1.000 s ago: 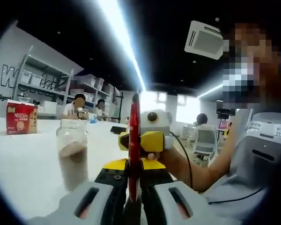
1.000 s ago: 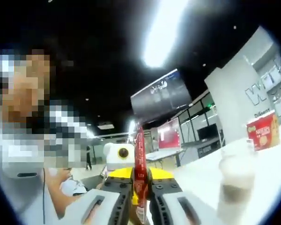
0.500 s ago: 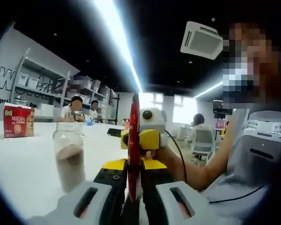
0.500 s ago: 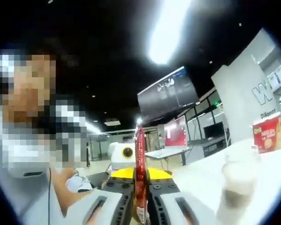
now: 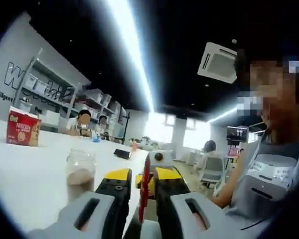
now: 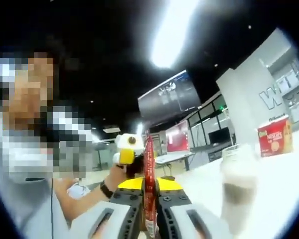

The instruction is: Tear open the coffee pouch, take out the coffee, and pour the coffee from the pouch into the cup

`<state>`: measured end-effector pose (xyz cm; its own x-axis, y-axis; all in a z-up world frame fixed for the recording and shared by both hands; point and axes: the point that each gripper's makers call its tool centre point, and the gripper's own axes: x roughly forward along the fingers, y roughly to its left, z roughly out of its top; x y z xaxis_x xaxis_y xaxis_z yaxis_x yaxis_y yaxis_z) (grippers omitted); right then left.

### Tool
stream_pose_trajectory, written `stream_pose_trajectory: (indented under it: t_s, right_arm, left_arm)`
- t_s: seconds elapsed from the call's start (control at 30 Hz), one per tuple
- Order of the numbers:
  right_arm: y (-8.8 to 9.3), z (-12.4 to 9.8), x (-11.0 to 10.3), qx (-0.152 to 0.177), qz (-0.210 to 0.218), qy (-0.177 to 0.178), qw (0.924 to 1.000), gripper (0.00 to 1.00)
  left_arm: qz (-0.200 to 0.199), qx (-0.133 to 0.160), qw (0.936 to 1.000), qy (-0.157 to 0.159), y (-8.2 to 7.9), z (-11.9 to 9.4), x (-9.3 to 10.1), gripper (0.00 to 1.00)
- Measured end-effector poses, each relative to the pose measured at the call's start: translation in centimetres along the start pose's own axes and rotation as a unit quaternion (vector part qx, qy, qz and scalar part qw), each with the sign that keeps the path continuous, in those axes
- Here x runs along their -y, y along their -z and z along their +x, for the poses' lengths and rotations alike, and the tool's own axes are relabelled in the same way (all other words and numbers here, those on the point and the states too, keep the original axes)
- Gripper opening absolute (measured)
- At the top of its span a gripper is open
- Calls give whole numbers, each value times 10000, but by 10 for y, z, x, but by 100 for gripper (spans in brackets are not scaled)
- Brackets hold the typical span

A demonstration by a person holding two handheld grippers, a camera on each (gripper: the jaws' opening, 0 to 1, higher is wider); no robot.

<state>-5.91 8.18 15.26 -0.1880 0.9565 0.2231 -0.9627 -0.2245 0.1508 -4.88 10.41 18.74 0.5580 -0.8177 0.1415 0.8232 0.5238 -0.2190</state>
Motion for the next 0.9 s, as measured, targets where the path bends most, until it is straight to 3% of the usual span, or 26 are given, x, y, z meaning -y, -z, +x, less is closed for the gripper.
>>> stream_pose_trajectory:
  t_s: [0.1, 0.17, 0.27, 0.43, 0.67, 0.8, 0.9]
  right_arm:
    - [-2, 1, -3, 42, -15, -8, 10000, 9]
    - [-3, 0, -2, 20, -64, 30, 10000, 9]
    - [-3, -1, -2, -2, -101, 55, 9999, 9]
    - [-3, -1, -2, -17, -139, 79, 9999, 9]
    - [-1, 3, -2, -14, -93, -20, 10000, 9]
    - [-10, 3, -1, 397, -344, -180, 9985, 10]
    - [-5, -1, 3, 446, -318, -159, 9984, 20]
  left_arm:
    - [-129, -107, 9990, 419, 4, 16, 16, 22]
    - [-82, -199, 9986, 483, 7, 25, 19, 22]
    - [165, -338, 9986, 371, 9, 35, 16, 19]
    - [42, -354, 9981, 509, 6, 37, 16, 9]
    - [269, -398, 9978, 454, 7, 34, 16, 4]
    - [498, -297, 9977, 361, 0, 35, 17, 3]
    - [460, 15, 9983, 351, -14, 36, 16, 3]
